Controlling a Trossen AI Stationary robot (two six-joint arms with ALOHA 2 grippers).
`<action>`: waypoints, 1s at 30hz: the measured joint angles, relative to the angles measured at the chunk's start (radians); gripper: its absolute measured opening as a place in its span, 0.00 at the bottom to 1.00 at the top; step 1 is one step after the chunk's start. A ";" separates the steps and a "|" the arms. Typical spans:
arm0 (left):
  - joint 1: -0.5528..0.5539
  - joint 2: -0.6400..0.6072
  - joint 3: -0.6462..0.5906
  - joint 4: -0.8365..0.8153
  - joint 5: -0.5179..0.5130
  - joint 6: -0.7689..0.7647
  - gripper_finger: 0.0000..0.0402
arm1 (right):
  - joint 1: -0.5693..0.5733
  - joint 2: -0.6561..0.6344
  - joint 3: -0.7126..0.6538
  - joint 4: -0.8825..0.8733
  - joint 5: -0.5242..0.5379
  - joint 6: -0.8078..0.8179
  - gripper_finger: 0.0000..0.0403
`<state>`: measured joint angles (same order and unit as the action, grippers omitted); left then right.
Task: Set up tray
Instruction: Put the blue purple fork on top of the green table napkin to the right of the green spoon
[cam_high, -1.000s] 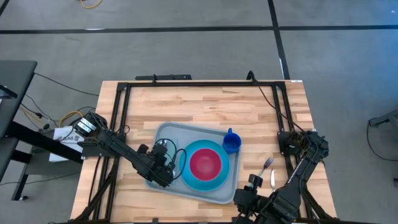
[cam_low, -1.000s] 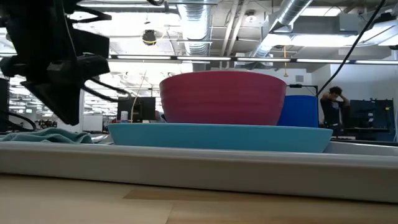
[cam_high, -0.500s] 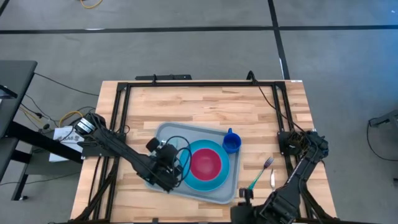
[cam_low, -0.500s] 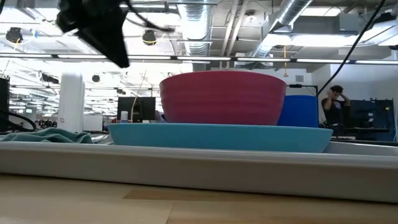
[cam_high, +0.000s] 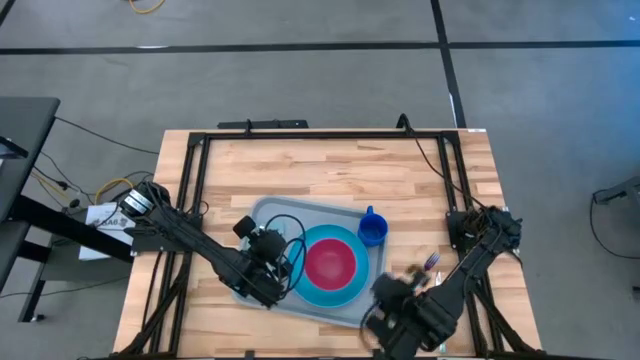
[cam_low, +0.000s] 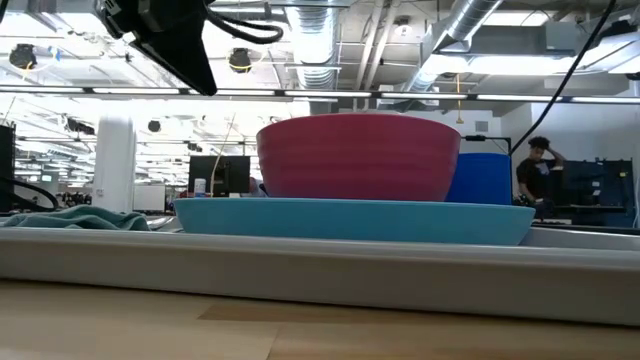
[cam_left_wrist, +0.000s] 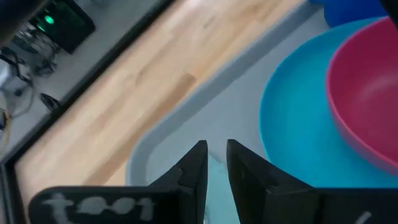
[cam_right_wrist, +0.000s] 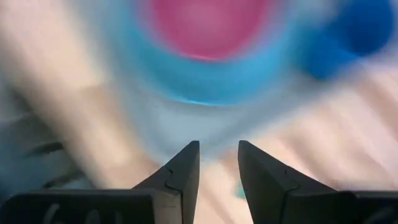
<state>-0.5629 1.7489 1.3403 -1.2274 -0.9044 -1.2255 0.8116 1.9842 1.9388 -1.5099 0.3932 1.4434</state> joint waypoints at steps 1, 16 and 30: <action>0.000 0.000 0.000 -0.007 -0.014 -0.002 0.12 | -0.001 0.000 -0.002 -0.074 -0.016 0.095 0.25; 0.003 0.000 0.000 -0.050 -0.091 0.060 0.12 | 0.088 -0.059 -0.268 -0.052 -0.167 0.656 0.25; 0.041 0.000 -0.001 -0.048 -0.131 0.071 0.12 | 0.152 -0.048 -0.377 0.487 0.069 0.494 0.25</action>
<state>-0.5214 1.7489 1.3396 -1.2751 -1.0355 -1.1549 0.9636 1.9362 1.5620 -1.0229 0.4621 1.9372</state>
